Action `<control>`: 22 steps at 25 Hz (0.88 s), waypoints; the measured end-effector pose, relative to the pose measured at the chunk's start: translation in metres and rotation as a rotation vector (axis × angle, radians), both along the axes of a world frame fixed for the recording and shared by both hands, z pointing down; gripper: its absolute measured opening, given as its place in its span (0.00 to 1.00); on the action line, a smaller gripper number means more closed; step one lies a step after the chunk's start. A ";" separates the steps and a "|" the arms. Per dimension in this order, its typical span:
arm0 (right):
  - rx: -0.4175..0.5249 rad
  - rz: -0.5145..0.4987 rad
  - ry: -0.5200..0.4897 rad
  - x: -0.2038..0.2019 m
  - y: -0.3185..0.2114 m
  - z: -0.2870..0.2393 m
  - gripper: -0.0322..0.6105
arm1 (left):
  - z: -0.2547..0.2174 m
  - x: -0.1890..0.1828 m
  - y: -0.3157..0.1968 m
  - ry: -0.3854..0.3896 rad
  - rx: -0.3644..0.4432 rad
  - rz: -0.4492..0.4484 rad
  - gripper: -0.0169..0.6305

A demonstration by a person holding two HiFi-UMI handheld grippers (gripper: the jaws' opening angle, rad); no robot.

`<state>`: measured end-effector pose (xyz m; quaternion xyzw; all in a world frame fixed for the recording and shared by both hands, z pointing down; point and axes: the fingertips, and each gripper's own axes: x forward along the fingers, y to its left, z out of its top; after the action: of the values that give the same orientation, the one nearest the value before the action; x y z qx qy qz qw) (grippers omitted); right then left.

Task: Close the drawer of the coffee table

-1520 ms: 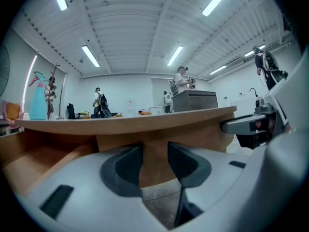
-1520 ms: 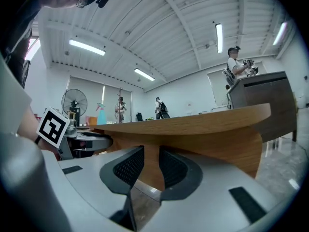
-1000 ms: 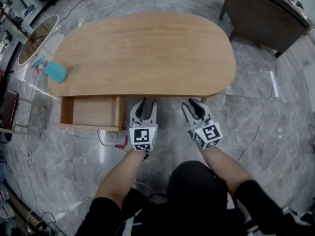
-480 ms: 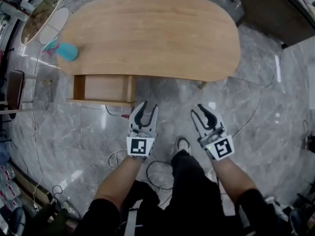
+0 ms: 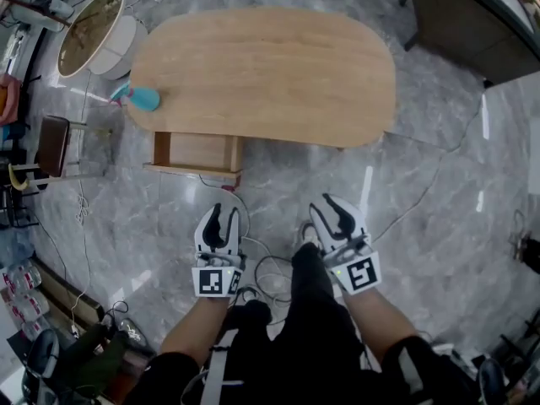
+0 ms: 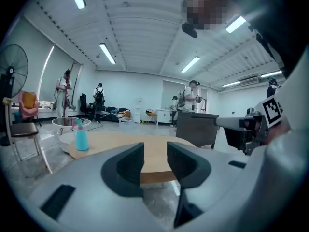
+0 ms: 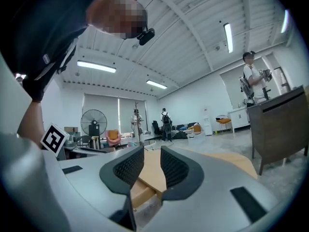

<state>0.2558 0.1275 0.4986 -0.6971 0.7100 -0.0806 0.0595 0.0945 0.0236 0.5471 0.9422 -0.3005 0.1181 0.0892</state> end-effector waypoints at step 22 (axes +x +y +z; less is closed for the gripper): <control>-0.006 -0.173 0.041 -0.202 -0.115 -0.052 0.20 | -0.077 -0.229 -0.113 0.068 0.093 -0.274 0.25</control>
<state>0.0537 0.0127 0.4464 -0.6350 0.7682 -0.0734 0.0355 -0.1346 -0.0891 0.4696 0.8990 -0.4281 0.0590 0.0708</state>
